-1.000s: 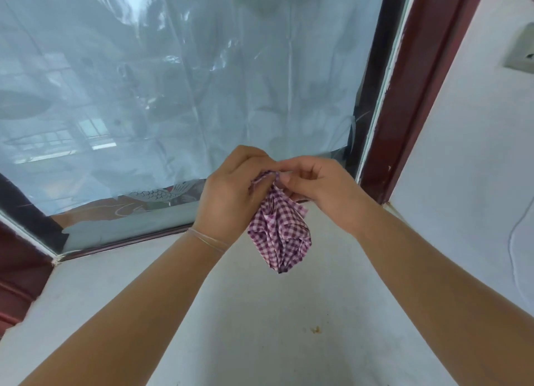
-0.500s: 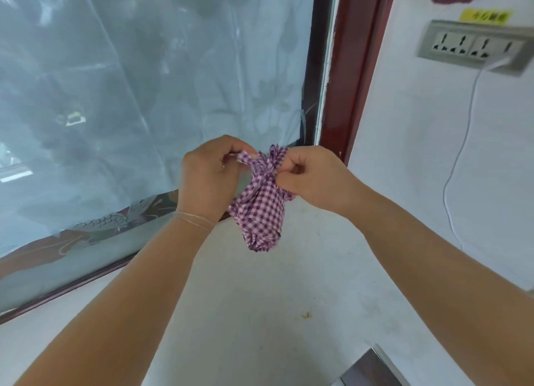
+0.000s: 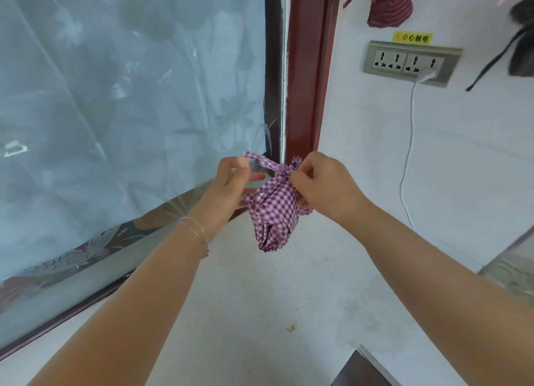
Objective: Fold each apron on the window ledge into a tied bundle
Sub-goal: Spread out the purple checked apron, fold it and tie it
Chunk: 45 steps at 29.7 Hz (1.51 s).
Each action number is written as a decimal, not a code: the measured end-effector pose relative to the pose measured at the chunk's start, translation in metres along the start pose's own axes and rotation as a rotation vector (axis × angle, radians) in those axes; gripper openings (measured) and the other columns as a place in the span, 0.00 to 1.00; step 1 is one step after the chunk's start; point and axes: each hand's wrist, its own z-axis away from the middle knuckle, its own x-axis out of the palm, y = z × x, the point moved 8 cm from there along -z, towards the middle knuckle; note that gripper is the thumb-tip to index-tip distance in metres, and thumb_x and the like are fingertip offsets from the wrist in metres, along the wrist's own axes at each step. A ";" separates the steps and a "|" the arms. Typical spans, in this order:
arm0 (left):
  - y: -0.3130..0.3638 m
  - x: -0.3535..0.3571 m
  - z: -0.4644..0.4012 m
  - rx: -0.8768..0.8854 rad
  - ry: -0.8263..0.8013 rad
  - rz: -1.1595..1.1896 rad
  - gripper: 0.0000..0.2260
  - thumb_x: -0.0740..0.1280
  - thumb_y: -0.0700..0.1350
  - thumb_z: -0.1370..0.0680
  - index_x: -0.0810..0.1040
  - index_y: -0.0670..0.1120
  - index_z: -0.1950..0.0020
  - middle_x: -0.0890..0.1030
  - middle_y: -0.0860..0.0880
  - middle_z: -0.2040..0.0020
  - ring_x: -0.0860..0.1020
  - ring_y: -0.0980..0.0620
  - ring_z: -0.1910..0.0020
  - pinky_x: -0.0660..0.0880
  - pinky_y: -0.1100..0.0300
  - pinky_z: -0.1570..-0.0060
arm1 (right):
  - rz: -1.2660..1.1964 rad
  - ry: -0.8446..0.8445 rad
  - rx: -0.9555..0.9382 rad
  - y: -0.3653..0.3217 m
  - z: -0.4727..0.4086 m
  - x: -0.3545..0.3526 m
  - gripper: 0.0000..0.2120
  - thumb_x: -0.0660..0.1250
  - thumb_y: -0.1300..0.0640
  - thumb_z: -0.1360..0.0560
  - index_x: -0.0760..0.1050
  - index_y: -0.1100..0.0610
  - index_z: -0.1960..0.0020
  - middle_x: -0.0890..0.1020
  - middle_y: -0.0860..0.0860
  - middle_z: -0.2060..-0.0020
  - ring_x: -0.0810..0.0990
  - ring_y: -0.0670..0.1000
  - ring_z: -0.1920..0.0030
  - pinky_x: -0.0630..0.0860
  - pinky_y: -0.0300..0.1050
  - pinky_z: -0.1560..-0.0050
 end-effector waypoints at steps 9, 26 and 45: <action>0.030 0.055 -0.033 0.097 0.102 0.138 0.37 0.72 0.39 0.26 0.54 0.55 0.25 0.72 0.52 0.35 0.76 0.56 0.42 0.76 0.61 0.44 | -0.467 0.023 0.184 0.034 -0.032 -0.052 0.10 0.58 0.59 0.20 0.71 0.60 0.59 0.81 0.57 0.68 0.83 0.55 0.70 0.83 0.49 0.64; 0.256 0.148 -0.133 0.426 -0.015 0.104 0.27 0.67 0.43 0.23 0.62 0.57 0.27 0.69 0.54 0.32 0.73 0.54 0.37 0.75 0.57 0.40 | 0.020 0.453 -0.166 0.042 -0.087 -0.269 0.12 0.63 0.54 0.21 0.67 0.55 0.62 0.72 0.48 0.70 0.69 0.48 0.68 0.64 0.43 0.68; 0.458 0.249 -0.137 0.960 -0.130 -0.265 0.16 0.71 0.54 0.26 0.76 0.52 0.40 0.78 0.56 0.42 0.77 0.58 0.47 0.75 0.57 0.42 | 0.001 0.600 -0.048 0.054 -0.071 -0.489 0.08 0.65 0.58 0.24 0.81 0.59 0.58 0.82 0.56 0.63 0.77 0.53 0.62 0.72 0.45 0.60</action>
